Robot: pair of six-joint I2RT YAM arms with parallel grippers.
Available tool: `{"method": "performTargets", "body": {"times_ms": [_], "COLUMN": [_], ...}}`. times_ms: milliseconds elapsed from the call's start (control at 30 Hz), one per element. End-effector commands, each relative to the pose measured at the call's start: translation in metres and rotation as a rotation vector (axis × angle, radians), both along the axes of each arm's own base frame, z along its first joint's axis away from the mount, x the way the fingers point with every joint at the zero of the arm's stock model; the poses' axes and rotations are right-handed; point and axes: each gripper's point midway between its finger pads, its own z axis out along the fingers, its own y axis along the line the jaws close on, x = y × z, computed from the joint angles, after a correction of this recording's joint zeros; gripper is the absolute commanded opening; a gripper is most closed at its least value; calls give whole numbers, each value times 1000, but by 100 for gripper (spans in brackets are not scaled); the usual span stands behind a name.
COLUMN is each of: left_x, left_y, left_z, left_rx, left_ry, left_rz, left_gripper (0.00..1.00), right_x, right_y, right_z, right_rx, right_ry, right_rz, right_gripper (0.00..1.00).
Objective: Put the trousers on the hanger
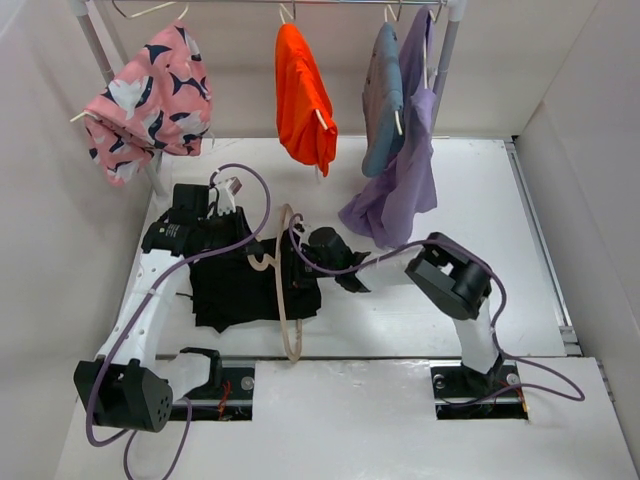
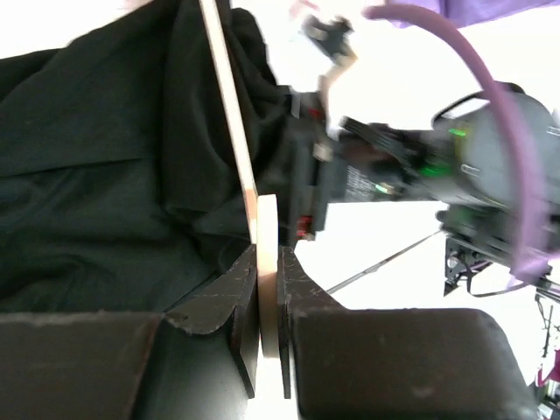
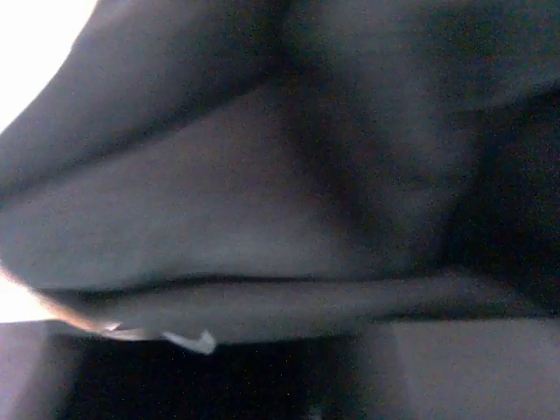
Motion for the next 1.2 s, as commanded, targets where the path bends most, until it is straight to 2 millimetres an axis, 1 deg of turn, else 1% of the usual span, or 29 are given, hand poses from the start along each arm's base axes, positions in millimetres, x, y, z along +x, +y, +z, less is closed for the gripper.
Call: {"method": "performTargets", "body": {"times_ms": [0, 67, 100, 133, 167, 200, 233, 267, 367, 433, 467, 533, 567, 633, 667, 700, 733, 767, 800, 833, 867, 900, 933, 967, 1000, 1033, 1067, 1100, 1167], "left_x": [7, 8, 7, 8, 8, 9, 9, 9, 11, 10, 10, 12, 12, 11, 11, 11, 11, 13, 11, 16, 15, 16, 21, 23, 23, 28, 29, 29, 34], "left_y": [-1, 3, 3, 5, 5, 7, 7, 7, 8, 8, 8, 7, 7, 5, 5, 6, 6, 6, 3, 3, 1, -3, -4, -9, -16, -19, -28, -35, -43], "left_z": [12, 7, 9, 8, 8, 7, 7, 7, 4, 4, 3, 7, 7, 7, 7, 7, 7, 8, 8, 10, 8, 8, 5, 8, 7, 15, 20, 19, 32], "left_rx": [1, 26, 24, 36, 36, 48, 48, 52, 61, 73, 73, 72, 72, 77, 77, 82, 82, 81, 81, 85, 75, 66, 71, 60, 43, 30, 17, -10, -41], "left_ry": [-69, -63, -72, -78, -78, -83, -83, -88, -80, -86, -86, -95, -95, -101, -101, -106, -106, -115, -116, -144, -143, -144, -146, -155, -149, -170, -192, -177, -205], "left_rz": [-2, 18, 18, 18, 18, 18, 18, 11, 17, 8, 8, 9, 9, -8, -8, -15, -15, -15, -24, -32, -40, -56, -62, -79, -106, -114, -144, -157, -168], "left_gripper": [0, 0, 0, 0, 0, 0, 0, 0, 0, 0, 0, 0, 0, 0, 0, 0, 0, 0, 0, 0, 0, 0, 0, 0, 0, 0, 0, 0, 0], "right_x": [-18, -10, -12, -6, -4, 0, 6, 5, 22, 31, 35, 47, 57, 67, 72, 77, 79, 76, 79, 75, 65, 66, 61, 58, 64, 59, 55, 57, 60], "right_y": [-29, -39, -50, -56, -61, -72, -75, -77, -73, -73, -66, -70, -70, -66, -56, -48, -41, -32, -20, -11, 0, 7, 12, 17, 14, 19, 22, 22, 20], "right_z": [-7, 7, 8, 27, 34, 33, 48, 52, 76, 76, 76, 71, 75, 69, 76, 69, 66, 63, 65, 43, 43, 45, 32, 32, 27, 20, 14, 14, 11], "right_rx": [-168, -212, -260, -254, -263, -306, -294, -292, -258, -265, -265, -269, -253, -238, -193, -187, -174, -148, -100, -74, -8, 60, 71, 88, 69, 56, 44, 42, 28], "right_ry": [-88, -141, -136, -164, -173, -168, -184, -186, -230, -230, -224, -202, -198, -182, -196, -192, -191, -176, -193, -119, -81, -92, -38, -36, -35, -34, -34, -31, -33], "right_rz": [65, 27, 17, -11, -29, -64, -87, -88, -107, -98, -90, -113, -139, -164, -164, -153, -140, -94, -67, -52, 9, 14, 3, 6, -39, -41, -43, -61, -82], "right_gripper": [40, 45, 46, 46, 46, 46, 44, 42, 33, 29, 27, 26, 18, 9, 6, 1, 0, 0, 0, 0, 0, 0, 0, 0, 0, 0, 0, 0, 0]}}
